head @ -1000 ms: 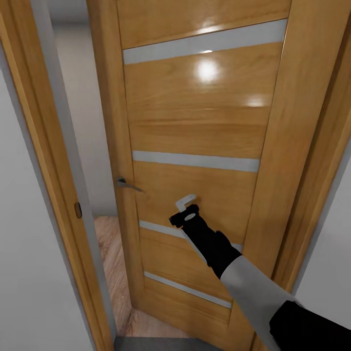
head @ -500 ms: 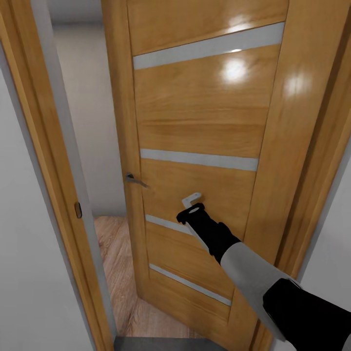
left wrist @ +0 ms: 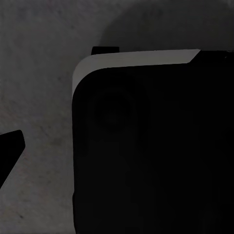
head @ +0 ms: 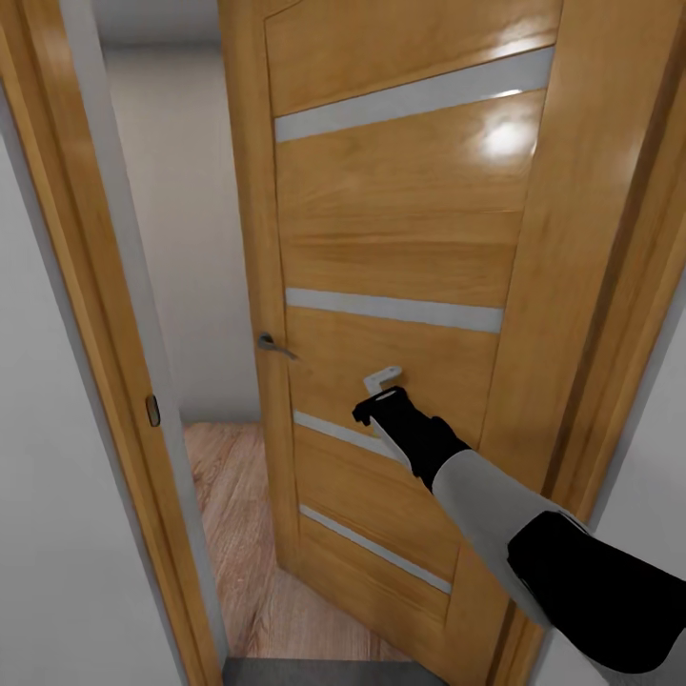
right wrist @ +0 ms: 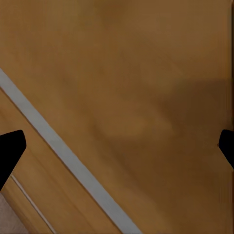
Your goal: Move the two storage containers from the living room to the garage. In the garage, place one container on the floor and stack the other container on top of it (either order is fine).
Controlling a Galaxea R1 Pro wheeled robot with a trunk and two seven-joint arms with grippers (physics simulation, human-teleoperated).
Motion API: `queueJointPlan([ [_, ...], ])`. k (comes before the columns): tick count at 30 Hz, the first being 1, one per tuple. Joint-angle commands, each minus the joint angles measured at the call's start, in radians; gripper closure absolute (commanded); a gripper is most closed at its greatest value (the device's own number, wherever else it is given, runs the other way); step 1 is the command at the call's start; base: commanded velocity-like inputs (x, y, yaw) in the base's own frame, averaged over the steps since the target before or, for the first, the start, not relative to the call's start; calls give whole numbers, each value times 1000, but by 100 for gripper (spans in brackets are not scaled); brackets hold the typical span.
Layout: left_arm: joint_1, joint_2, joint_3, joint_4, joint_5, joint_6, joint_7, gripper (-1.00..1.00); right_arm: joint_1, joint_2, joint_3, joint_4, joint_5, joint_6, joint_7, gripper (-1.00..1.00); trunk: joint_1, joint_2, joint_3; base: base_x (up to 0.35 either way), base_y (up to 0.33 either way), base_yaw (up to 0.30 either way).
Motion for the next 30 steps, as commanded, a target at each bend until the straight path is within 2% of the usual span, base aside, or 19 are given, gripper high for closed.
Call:
queueJointPlan([
  [1,0,0,0,0,1,-3,0,-100,-3,0,7,0,10,5,-12,-100,0,-1,-1,0,0,0],
  [6,0,0,0,0,1,-3,0,-100,-3,0,7,-18,10,8,-12,-100,0,-1,-1,0,0,0],
  [9,0,0,0,0,1,-3,0,-100,-2,0,4,-107,8,18,-4,-100,0,-1,-1,0,0,0],
  [11,0,0,0,0,1,-3,0,-100,1,0,2,-196,-18,20,1,-100,0,-1,-1,0,0,0],
  [14,0,1,0,0,1,-3,0,-100,3,0,2,-233,-74,21,3,-100,0,-1,-1,0,0,0],
  [19,0,1,0,0,1,-3,0,-100,6,0,5,-240,-96,22,3,-100,0,-1,-1,0,0,0],
  [30,0,2,0,0,2,-3,0,-100,10,0,4,-235,-102,23,2,-100,0,-1,-1,0,0,0],
])
